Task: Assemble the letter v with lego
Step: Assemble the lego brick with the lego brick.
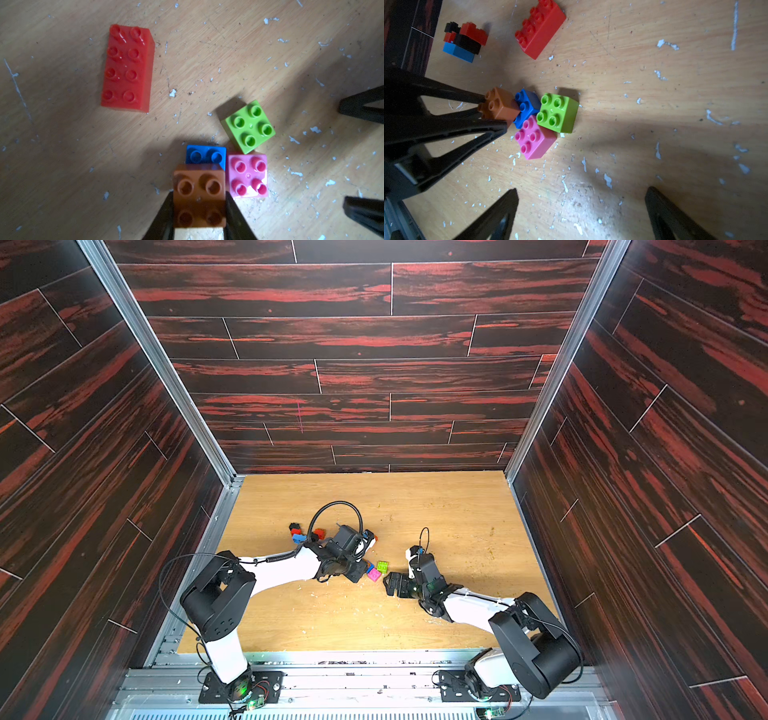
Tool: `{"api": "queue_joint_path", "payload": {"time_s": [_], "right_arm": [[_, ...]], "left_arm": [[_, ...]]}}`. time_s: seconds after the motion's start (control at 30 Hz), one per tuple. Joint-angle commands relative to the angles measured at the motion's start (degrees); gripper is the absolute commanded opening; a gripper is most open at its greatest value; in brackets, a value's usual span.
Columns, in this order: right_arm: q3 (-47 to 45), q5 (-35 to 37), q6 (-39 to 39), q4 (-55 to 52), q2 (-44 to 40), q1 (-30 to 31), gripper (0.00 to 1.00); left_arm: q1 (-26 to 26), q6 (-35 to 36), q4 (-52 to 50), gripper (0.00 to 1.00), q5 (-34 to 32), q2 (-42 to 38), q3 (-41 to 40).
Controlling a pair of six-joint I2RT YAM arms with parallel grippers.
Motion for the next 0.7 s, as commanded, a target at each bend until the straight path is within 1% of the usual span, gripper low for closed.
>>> {"api": "queue_joint_path", "payload": {"time_s": [0.0, 0.17, 0.43, 0.67], "right_arm": [[-0.8, -1.3, 0.8, -2.3, 1.7, -0.2, 0.98], [-0.8, -1.5, 0.8, -2.3, 1.7, -0.2, 0.98], [-0.7, -1.7, 0.9, -2.3, 1.5, -0.2, 0.98], [-0.8, -2.2, 0.9, -2.1, 1.5, -0.2, 0.98]], "left_arm": [[0.2, -0.6, -1.8, 0.09, 0.1, -0.1, -1.8], [0.1, -1.9, -0.2, 0.08, 0.0, -0.4, -4.0], [-0.3, -1.9, -1.6, 0.08, -0.5, -1.8, -5.8], [-0.3, -1.0, -5.1, 0.08, -1.5, -1.6, -4.6]]}}
